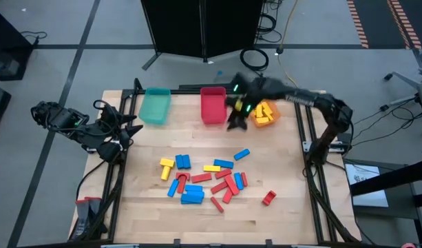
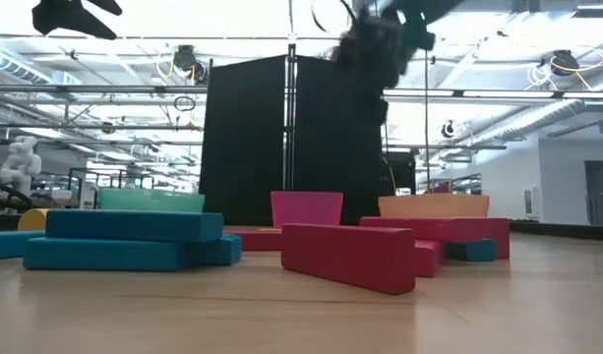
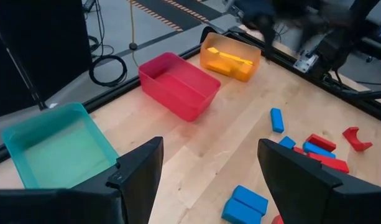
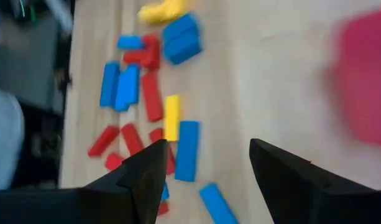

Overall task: Sort blocks
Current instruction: Put the yellow block into the orange bin

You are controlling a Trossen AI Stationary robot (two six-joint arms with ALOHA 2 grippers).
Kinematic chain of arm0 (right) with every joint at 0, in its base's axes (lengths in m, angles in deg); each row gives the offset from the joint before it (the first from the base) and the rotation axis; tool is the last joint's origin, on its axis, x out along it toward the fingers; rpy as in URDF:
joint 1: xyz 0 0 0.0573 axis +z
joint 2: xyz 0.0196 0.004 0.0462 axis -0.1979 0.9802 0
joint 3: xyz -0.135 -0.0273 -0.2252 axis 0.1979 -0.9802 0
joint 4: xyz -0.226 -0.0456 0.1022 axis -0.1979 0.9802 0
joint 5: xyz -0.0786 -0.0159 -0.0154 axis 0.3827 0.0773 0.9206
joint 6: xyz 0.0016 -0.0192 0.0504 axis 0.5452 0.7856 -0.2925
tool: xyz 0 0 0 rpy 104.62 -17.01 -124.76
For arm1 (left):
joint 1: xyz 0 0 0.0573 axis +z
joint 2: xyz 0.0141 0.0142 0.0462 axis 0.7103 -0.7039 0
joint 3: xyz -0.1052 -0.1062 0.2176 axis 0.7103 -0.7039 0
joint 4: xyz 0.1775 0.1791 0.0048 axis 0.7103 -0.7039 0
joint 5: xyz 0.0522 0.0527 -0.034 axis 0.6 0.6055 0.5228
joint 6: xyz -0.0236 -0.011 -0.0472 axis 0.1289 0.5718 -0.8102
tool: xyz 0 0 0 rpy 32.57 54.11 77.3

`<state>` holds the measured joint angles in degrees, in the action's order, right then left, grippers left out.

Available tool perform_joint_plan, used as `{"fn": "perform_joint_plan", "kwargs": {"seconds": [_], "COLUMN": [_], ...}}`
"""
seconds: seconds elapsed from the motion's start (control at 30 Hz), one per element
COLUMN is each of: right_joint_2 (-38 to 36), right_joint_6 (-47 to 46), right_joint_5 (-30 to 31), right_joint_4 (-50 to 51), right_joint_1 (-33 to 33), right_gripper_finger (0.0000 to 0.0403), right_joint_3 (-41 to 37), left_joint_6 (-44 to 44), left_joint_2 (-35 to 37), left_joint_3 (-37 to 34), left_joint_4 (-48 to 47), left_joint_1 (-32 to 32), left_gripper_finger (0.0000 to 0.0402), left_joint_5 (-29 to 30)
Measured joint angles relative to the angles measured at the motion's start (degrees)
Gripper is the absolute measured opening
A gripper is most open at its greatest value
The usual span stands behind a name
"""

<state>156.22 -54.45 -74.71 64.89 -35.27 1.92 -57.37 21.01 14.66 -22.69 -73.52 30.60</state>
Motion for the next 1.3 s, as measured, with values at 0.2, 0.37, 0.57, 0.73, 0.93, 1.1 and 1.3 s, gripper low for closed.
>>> {"fn": "perform_joint_plan", "kwargs": {"seconds": [0.2,0.37,0.57,0.73,0.93,1.1,1.3], "right_joint_2": [3.7,7.7,13.8,17.3,21.2,23.5,25.0], "right_joint_6": [1.7,-1.3,-2.8,-4.7,-5.0,-5.1,-6.5], "right_joint_5": [14.4,20.4,22.7,23.0,23.1,23.1,25.9], "right_joint_4": [-8.0,-15.2,-16.5,-17.2,-17.5,-17.9,-17.3], "right_joint_1": [16.1,22.2,24.5,24.9,26.1,26.6,26.7], "right_gripper_finger": [0.0226,0.0226,0.0226,0.0226,0.0226,0.0226,0.0208], "right_joint_3": [0.0,0.0,0.0,0.0,0.0,0.0,0.1], "left_joint_6": [0.0,0.9,1.4,1.6,1.6,1.6,1.6], "left_joint_2": [0.0,-0.3,-0.9,-1.4,-1.6,-1.6,-1.6], "left_joint_3": [0.0,0.0,0.0,0.0,0.0,0.0,0.0], "left_joint_4": [-0.2,-0.2,-0.2,-0.3,-1.3,-1.5,-1.5], "left_joint_1": [0.0,0.0,0.0,0.0,0.0,0.0,0.0], "left_gripper_finger": [0.0267,0.0267,0.0267,0.0267,0.0267,0.0267,0.0267], "left_joint_5": [0.0,-0.5,-2.6,-3.7,-3.8,-3.9,-3.9]}}
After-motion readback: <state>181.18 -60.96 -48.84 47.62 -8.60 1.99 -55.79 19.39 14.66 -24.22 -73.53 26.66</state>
